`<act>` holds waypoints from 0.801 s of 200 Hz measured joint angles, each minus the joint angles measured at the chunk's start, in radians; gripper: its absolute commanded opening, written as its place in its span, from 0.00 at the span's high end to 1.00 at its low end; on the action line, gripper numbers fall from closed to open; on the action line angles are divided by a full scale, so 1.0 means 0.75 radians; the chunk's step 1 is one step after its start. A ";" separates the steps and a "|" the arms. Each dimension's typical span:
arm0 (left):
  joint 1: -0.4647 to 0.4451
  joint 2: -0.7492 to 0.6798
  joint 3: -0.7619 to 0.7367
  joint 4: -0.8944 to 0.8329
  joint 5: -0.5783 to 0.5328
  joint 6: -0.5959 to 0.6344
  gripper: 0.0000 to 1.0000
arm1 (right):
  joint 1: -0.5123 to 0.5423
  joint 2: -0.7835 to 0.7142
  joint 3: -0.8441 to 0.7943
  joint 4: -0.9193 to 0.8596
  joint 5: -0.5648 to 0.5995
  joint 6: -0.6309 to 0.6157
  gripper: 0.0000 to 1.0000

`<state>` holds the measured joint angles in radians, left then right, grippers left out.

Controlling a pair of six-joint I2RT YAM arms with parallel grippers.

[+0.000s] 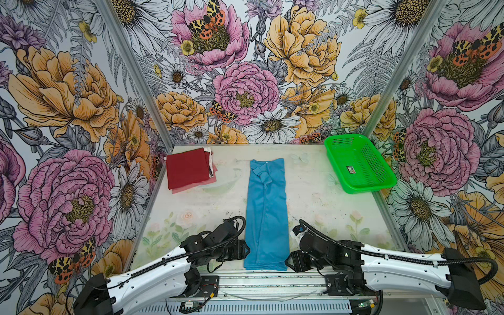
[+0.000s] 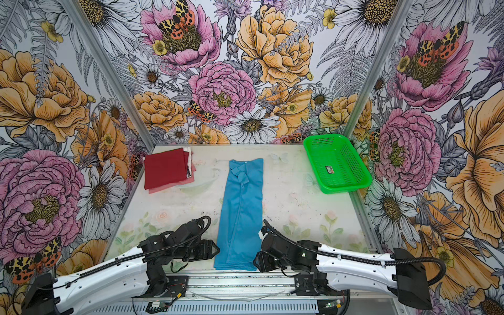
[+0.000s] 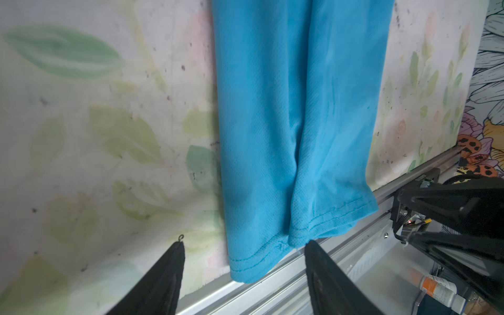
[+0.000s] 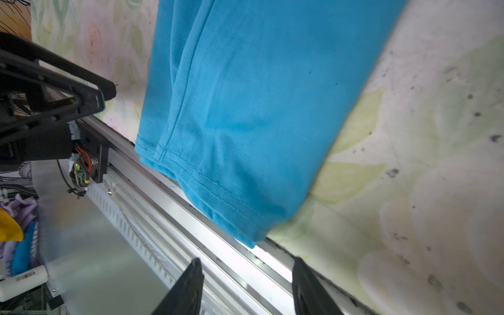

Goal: Fold and stack the t-shirts

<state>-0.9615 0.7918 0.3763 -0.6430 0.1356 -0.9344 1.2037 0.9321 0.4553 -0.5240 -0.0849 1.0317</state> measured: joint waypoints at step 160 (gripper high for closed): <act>-0.146 0.181 -0.024 0.065 0.004 -0.098 0.62 | 0.036 0.343 0.111 -0.023 -0.022 -0.040 0.62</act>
<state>-1.0714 0.9272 0.3584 -0.5941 0.1387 -1.0080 1.2304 1.1896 0.5388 -0.5411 -0.1017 1.0019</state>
